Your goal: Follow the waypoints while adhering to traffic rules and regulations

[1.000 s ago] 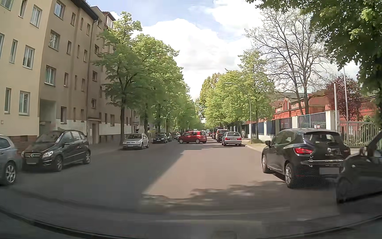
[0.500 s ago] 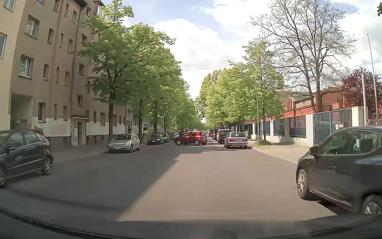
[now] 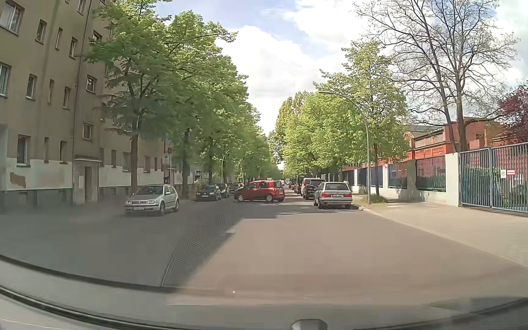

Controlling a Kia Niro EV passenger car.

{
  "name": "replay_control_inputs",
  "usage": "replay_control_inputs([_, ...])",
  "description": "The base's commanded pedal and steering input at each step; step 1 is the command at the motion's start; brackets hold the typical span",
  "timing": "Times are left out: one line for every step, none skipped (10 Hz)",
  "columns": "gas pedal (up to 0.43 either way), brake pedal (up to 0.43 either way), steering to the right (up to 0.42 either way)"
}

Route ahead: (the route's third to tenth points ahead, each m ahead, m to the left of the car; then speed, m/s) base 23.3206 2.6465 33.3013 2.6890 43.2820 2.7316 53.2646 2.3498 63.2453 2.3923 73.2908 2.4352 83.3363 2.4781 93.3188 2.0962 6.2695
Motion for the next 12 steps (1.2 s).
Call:
replay_control_inputs([0.000, 0.274, -0.002])
replay_control_inputs([0.000, 0.274, -0.002])
replay_control_inputs([0.000, 0.274, -0.002])
replay_control_inputs([0.000, 0.274, -0.002])
replay_control_inputs([0.000, 0.274, -0.002])
replay_control_inputs([0.000, 0.268, -0.002])
replay_control_inputs([0.000, 0.250, -0.002])
replay_control_inputs([0.000, 0.250, -0.002])
replay_control_inputs([0.000, 0.238, -0.002])
replay_control_inputs([0.000, 0.183, -0.002])
replay_control_inputs([0.000, 0.085, -0.002])
replay_control_inputs([0.000, 0.024, -0.002])
